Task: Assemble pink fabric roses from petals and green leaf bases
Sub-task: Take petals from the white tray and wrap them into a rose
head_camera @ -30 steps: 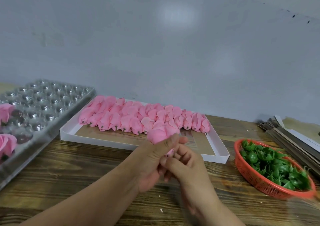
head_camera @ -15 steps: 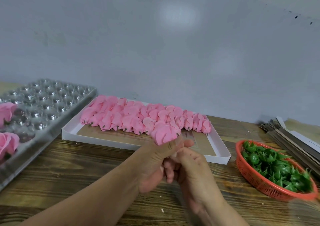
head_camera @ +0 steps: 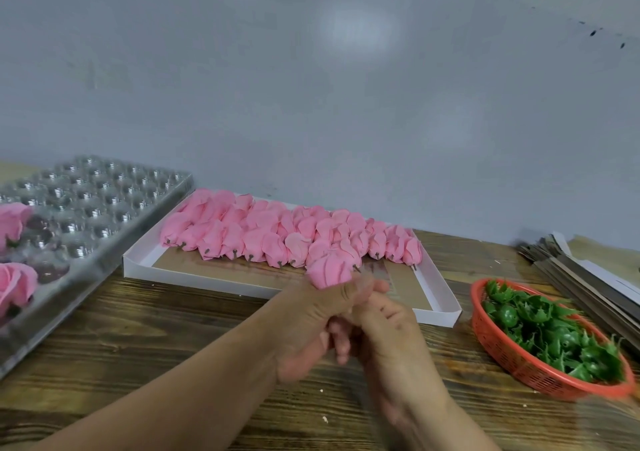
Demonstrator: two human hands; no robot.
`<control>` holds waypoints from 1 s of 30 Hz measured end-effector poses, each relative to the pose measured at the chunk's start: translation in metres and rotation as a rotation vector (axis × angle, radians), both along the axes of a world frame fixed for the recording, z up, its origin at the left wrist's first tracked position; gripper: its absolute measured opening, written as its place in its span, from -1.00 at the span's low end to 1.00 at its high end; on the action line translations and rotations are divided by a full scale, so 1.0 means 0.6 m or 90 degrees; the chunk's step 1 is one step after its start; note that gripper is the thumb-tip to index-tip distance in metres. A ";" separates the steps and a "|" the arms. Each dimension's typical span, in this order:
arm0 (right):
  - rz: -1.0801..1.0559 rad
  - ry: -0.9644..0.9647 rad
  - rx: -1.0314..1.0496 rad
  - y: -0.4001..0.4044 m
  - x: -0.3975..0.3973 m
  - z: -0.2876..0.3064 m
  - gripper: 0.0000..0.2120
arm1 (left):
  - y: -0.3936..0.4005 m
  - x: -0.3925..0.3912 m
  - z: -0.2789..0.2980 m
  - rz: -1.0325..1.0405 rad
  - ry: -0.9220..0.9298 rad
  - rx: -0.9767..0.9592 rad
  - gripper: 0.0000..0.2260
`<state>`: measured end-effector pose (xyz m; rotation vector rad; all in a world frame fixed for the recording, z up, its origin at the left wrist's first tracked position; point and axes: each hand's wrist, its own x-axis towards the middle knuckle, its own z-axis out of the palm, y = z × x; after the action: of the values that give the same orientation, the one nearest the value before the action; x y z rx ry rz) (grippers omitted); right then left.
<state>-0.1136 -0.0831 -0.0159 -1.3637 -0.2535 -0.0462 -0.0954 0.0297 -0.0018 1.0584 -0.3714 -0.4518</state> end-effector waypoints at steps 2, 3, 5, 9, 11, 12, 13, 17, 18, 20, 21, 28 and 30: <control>0.057 0.042 0.027 -0.002 0.000 0.004 -0.80 | 0.009 0.003 0.002 -0.042 -0.007 0.014 -0.45; 0.076 0.061 0.040 -0.003 0.000 0.005 -0.80 | 0.012 0.004 0.002 -0.060 -0.012 0.022 -0.37; 0.108 0.090 0.061 -0.004 0.000 0.005 -0.80 | 0.016 0.006 0.003 -0.081 -0.024 0.035 -0.32; 0.141 0.118 0.101 -0.001 0.001 0.002 -0.82 | 0.014 0.007 0.002 -0.066 -0.035 0.051 -0.48; 0.119 0.097 0.062 -0.006 0.003 0.002 -0.78 | 0.011 0.009 -0.001 -0.047 -0.019 0.041 -0.51; 0.086 0.064 0.013 -0.011 0.004 0.005 -0.75 | 0.010 0.011 -0.002 -0.041 -0.020 0.025 -0.48; 0.036 0.021 -0.038 -0.017 0.005 0.009 -0.74 | 0.009 0.012 0.000 -0.035 -0.024 0.004 -0.50; -0.206 -0.114 -0.106 -0.044 0.013 0.023 -0.81 | 0.012 0.019 0.003 0.001 -0.020 -0.020 -0.76; -0.240 -0.136 -0.107 -0.048 0.014 0.026 -0.84 | 0.013 0.020 0.002 0.004 -0.026 -0.007 -0.78; -0.276 -0.161 -0.122 -0.050 0.014 0.030 -0.84 | 0.012 0.021 -0.004 0.011 -0.043 0.019 -0.86; -0.274 -0.159 -0.128 -0.051 0.013 0.033 -0.80 | 0.011 0.019 -0.006 0.015 -0.050 0.034 -0.88; -0.206 -0.089 -0.160 -0.051 0.008 0.049 -0.53 | 0.008 0.020 -0.021 0.052 -0.146 0.182 -0.66; -0.199 -0.063 -0.177 -0.048 0.005 0.051 -0.41 | 0.007 0.018 -0.019 0.023 -0.210 0.169 -0.72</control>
<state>-0.1105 -0.1119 0.0145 -1.6714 -0.1295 -0.3508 -0.0848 0.0337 -0.0130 1.4015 -0.5952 -0.2971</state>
